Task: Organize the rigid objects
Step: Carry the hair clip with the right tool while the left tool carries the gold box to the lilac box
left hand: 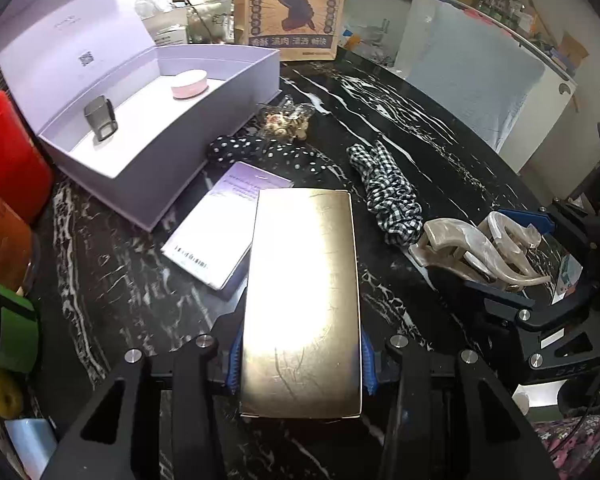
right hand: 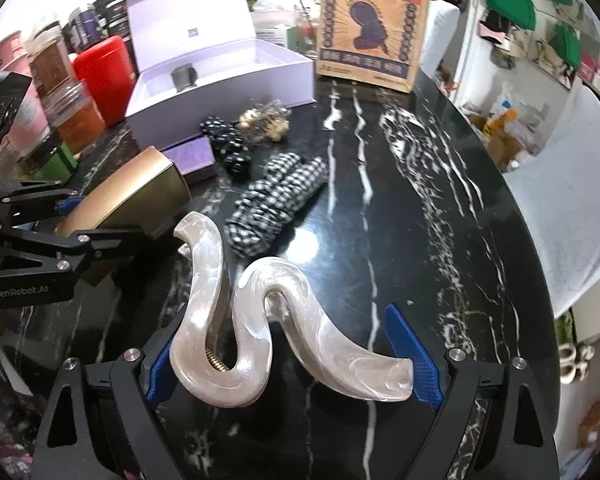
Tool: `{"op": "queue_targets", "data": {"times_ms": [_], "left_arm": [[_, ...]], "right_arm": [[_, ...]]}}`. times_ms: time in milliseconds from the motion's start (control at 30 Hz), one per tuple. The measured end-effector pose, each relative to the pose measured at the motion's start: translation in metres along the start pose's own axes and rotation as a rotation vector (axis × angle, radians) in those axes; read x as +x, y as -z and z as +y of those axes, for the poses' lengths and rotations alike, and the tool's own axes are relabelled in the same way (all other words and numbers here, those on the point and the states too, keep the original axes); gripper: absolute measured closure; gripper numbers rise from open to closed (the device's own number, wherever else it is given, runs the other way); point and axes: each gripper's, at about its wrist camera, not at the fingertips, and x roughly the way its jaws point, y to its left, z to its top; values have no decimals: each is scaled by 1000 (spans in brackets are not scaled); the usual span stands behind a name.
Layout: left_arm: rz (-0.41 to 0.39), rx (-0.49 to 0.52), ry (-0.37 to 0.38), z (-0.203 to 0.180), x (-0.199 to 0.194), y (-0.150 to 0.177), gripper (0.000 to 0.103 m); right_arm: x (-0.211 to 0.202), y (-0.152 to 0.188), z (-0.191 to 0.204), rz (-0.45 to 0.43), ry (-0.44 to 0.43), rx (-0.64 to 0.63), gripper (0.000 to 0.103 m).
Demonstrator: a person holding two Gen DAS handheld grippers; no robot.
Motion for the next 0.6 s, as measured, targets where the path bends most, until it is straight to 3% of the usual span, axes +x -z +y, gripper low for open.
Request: {"op": "queue_targets", "data": {"times_ms": [600], "left_arm": [[-61,-93,-91,31,-39,18,59]], "right_arm": [[-4,-29,48,-61,-105,-142,11]]}}
